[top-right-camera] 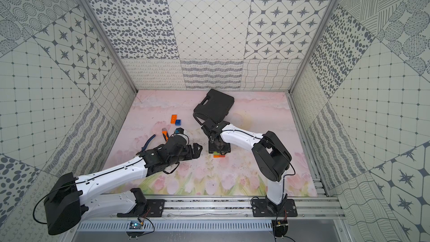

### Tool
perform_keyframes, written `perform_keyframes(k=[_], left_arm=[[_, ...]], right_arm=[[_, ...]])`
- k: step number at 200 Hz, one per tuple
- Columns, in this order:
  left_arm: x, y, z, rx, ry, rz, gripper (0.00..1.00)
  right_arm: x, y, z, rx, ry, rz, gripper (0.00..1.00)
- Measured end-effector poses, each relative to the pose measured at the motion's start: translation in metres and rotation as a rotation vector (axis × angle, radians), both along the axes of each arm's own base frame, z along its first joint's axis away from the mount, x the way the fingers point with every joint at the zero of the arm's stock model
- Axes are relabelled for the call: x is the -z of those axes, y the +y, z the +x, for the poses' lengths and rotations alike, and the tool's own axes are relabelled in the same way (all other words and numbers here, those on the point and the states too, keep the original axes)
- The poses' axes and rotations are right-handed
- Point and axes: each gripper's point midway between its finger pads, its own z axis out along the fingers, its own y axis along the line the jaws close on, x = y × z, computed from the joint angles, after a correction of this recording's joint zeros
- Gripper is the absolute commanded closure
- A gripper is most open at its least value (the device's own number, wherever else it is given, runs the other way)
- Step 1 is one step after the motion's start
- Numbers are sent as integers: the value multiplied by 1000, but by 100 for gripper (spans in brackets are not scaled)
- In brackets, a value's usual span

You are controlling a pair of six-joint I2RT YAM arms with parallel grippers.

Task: Assemble the number 5 with lego
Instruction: Assemble the lego brick with the lego brick.

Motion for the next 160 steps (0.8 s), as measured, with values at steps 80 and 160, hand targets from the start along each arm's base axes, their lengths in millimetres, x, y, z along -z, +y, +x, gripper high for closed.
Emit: perform_keyframes(k=[80,160], left_arm=[[1,1,-1,-1,1,-4,0],[1,3,-3,-2,2,-14,0]], right_arm=[[-1,0,0,1,-2,2,34],[-2,-4,5,13,-11,-1,34]])
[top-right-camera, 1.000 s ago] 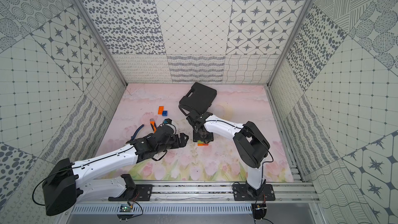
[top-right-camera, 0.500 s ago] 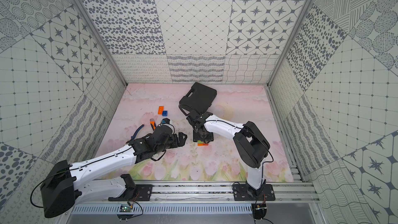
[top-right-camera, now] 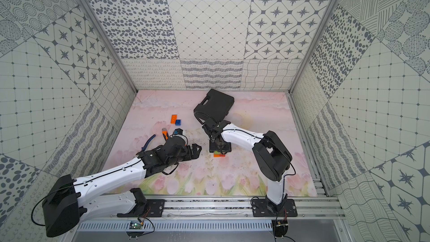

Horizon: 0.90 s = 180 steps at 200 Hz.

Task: Assemble the number 5 with lego
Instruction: Assemble the lego brick with the lego brick.

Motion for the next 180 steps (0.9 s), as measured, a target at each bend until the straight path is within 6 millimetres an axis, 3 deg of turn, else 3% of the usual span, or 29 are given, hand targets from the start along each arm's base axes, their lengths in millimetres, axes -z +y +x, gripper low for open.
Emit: perform_keyframes(k=[180], left_arm=[[4,5,-4,-5,5,-4,0]], right_arm=[[3,4,-3,55,-28,-12,34]])
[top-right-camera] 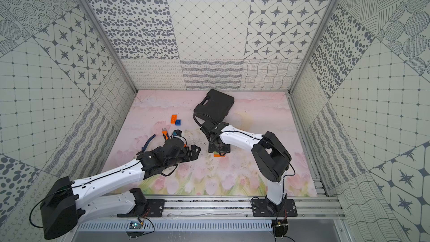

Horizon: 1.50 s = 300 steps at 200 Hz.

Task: Assemble the number 5 with lego
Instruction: Assemble the lego brick with the lego brick.

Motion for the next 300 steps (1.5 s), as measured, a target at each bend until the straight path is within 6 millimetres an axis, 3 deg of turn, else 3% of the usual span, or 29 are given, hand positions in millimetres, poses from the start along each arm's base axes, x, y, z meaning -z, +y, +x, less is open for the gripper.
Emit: perform_keyframes(k=[300], left_arm=[[7,-1,1,2,16,16,0]], right_arm=[[1,1,1,-43,17,47,36]])
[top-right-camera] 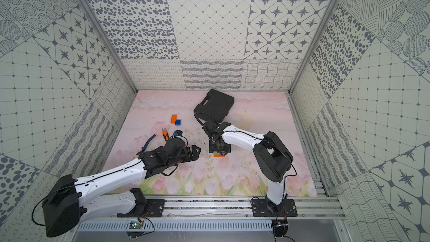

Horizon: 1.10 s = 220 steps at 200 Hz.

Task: Assemble the number 5 with lego
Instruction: Assemble the lego brick with the lego brick.

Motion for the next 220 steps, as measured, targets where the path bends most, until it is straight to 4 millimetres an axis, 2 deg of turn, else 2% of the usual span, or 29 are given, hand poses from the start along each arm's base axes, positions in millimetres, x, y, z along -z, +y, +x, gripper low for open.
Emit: perform_keyframes(k=[220], left_arm=[[1,-5,0,14,16,-3,0]], right_arm=[[5,-1,0,-12,15,-44,34]])
